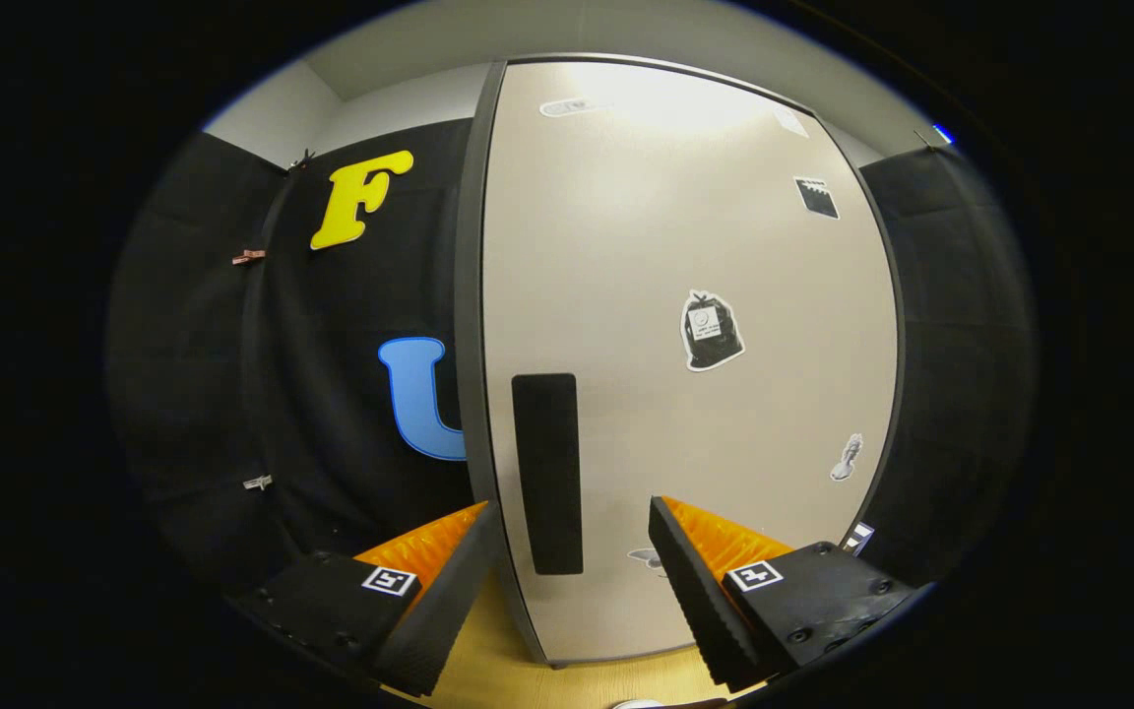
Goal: Open the shoe cabinet door, grab the shoes and put them into the shoe cabinet, then close the shoe cabinet door.
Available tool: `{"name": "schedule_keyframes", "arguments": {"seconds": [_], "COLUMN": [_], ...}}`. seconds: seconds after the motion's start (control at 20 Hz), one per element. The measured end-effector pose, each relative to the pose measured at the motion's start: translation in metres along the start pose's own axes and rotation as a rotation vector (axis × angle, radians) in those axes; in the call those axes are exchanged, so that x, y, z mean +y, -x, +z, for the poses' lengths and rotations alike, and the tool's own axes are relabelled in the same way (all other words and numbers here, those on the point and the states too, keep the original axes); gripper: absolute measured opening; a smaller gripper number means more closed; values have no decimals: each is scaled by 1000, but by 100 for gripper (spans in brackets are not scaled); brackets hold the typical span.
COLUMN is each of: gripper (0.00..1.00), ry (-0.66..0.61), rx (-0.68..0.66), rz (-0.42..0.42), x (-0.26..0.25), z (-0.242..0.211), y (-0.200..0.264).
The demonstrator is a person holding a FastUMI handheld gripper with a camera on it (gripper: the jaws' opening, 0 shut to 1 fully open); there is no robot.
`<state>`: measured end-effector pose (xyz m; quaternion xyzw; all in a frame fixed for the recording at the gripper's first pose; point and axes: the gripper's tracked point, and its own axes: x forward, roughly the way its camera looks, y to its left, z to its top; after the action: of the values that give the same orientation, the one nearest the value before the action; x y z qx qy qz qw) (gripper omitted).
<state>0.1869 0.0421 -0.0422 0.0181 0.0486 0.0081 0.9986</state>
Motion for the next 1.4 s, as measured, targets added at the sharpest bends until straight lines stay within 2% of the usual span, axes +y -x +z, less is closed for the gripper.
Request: {"name": "schedule_keyframes", "arguments": {"seconds": [0.45,0.5,0.6,0.7,0.8,0.9,0.95,1.0,1.1,1.15,1.4], "gripper": [95,87,78,59,54,39,39,35,35,27,27], "ry": [-4,-4,-7,-2,10,26,28,27,29,34,44], "rx": [-3,-7,-12,-19,-30,-35,-35,-34,-30,-29,-13], "rz": [-9,-12,-11,-4,2,-6,-10,-11,-17,-20,-2], "x": [3,3,4,6,11,11,11,11,11,11,10], "z": [-3,-2,0,1,2,2,3,2,2,1,0], "y": [-25,-25,-25,-26,-25,-27,-23,-25,-24,-25,-18]}}
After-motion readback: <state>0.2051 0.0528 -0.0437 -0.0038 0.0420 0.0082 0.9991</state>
